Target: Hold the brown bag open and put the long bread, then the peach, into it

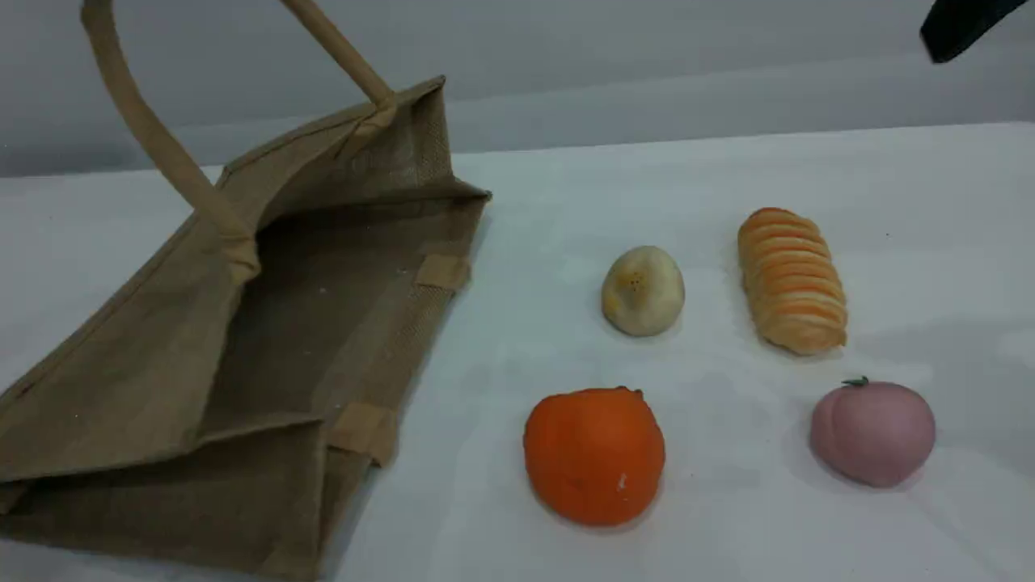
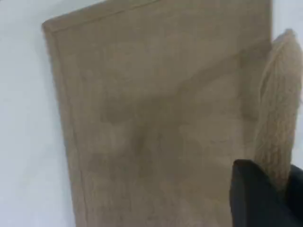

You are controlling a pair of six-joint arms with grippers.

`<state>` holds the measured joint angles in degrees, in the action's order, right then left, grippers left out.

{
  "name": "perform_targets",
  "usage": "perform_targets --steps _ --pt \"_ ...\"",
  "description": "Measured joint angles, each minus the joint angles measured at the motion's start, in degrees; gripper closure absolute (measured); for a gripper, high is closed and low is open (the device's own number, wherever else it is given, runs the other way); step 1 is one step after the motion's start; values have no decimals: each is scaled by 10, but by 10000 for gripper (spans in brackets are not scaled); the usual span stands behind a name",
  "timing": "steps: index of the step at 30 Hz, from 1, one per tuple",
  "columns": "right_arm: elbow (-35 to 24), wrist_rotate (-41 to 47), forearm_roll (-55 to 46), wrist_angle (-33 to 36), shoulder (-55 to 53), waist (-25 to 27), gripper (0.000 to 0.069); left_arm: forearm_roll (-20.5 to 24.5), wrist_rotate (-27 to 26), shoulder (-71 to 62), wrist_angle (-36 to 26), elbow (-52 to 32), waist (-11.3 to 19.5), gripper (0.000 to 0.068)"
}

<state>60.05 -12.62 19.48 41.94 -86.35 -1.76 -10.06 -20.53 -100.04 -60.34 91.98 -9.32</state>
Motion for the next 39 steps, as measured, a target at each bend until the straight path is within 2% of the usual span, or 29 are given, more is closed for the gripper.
perform_targets --steps 5,11,16,23,29,39 --pt "4 -54 45 -5 -28 0 106 -49 -50 2 -34 36 0 583" --pt "4 -101 58 -35 -64 0 106 -76 -115 2 -71 73 0 583" --pt "4 -138 86 -60 -89 0 106 -140 -197 2 -72 90 0 583" --pt "6 -147 102 -91 -144 0 106 -209 -272 2 -73 92 0 583" --pt "47 -147 102 -62 -204 -9 106 -215 -275 2 -60 92 0 583" --pt "121 -156 99 -77 -296 -46 106 -217 -274 2 -44 92 0 583"
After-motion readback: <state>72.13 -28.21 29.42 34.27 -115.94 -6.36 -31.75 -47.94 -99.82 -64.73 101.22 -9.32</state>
